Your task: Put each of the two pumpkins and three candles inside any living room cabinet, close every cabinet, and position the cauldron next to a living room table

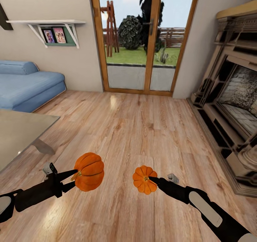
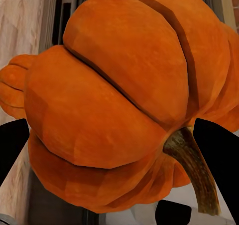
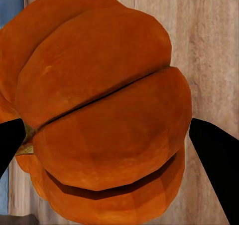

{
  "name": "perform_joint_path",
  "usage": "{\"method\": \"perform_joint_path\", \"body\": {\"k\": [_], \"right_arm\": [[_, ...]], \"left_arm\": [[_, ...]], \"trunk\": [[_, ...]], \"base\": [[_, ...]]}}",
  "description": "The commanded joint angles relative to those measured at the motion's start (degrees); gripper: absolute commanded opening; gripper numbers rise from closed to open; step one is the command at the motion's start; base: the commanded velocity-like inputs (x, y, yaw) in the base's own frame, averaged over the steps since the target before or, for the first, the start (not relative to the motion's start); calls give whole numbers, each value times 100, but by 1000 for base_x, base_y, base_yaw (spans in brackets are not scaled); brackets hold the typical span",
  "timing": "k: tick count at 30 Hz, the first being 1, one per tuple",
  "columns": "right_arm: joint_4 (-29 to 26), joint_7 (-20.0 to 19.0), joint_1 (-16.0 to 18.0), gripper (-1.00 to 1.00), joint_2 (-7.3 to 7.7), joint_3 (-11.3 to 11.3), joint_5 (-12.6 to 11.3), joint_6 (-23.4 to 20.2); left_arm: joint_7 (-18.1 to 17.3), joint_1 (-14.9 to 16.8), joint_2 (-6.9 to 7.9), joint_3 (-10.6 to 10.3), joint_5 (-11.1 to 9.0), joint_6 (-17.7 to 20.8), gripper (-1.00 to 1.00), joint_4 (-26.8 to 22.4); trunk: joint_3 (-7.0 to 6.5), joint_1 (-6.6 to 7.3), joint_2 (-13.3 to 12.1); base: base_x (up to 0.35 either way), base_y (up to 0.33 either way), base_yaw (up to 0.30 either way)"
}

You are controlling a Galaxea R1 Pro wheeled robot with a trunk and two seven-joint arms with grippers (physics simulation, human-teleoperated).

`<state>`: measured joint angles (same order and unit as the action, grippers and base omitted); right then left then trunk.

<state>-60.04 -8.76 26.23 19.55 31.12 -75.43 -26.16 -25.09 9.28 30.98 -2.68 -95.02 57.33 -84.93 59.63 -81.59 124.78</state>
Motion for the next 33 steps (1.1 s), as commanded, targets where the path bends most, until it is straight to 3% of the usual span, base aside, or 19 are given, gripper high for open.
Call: {"method": "perform_joint_path", "body": {"k": [1, 33], "right_arm": [[1, -12, 5, -100, 5, 12, -23, -6], [1, -64, 4, -100, 6, 12, -33, 10]], "left_arm": [[-40, 4, 4, -6, 19, 7, -100, 3], [-40, 3, 5, -5, 19, 7, -100, 3]], "trunk": [[-4, 24, -40], [-276, 726, -1323]], "base": [[0, 0, 0], [0, 0, 0]]}}
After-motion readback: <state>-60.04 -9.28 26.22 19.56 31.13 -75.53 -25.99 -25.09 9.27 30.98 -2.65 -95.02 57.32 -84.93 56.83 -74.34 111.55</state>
